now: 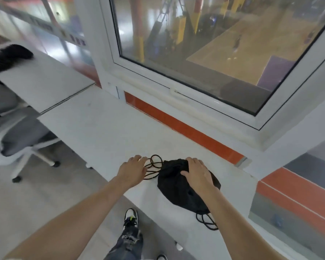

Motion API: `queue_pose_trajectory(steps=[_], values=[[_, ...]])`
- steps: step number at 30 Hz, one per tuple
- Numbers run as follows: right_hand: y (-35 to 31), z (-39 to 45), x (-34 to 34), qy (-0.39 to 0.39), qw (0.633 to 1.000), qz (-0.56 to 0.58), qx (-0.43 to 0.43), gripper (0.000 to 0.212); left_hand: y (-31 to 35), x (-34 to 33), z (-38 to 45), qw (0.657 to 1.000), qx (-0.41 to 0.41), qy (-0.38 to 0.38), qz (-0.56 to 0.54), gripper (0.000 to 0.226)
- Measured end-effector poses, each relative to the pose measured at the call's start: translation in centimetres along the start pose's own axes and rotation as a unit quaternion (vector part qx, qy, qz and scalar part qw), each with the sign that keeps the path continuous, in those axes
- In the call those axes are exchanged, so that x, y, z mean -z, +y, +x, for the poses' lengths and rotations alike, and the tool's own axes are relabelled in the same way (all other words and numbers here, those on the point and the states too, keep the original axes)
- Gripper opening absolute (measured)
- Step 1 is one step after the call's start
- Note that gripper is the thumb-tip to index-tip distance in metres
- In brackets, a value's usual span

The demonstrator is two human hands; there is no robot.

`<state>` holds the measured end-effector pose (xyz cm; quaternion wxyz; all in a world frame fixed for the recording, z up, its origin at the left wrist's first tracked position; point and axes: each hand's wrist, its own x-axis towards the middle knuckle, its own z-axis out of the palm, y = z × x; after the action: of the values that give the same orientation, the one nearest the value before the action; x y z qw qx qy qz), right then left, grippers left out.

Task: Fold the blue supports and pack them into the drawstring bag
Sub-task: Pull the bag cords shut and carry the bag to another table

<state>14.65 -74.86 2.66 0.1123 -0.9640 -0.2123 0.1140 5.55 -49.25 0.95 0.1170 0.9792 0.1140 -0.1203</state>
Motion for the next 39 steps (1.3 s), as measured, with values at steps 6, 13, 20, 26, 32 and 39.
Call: queue_pose_trajectory(steps=[6, 13, 20, 26, 32, 39], values=[[-8.0, 1.1, 3.9, 0.023, 0.989, 0.057, 0.135, 0.046, -5.7, 4.1, -6.7, 0.99, 0.116, 0.076, -0.009, 0.048], [-23.3, 0.4, 6.7, 0.01, 0.947, 0.142, 0.287, 0.036, -16.2, 8.1, -16.4, 0.955, 0.234, 0.177, -0.05, 0.042], [-43.0, -3.4, 3.1, -0.046, 0.878, 0.163, 0.447, 0.03, -29.7, 7.8, -29.8, 0.902, 0.358, 0.23, -0.068, 0.04], [-61.8, -8.7, -2.4, -0.067, 0.837, 0.172, 0.516, 0.036, -43.1, 7.4, -44.6, 0.848, 0.468, 0.235, -0.079, 0.05], [-80.7, -16.5, -10.1, -0.102, 0.792, 0.116, 0.59, 0.043, -54.6, 5.7, -60.9, 0.801, 0.558, 0.208, -0.067, 0.049], [-100.1, -26.8, -17.9, -0.187, 0.716, 0.088, 0.667, 0.043, -64.0, 3.3, -76.1, 0.715, 0.655, 0.226, -0.094, 0.051]])
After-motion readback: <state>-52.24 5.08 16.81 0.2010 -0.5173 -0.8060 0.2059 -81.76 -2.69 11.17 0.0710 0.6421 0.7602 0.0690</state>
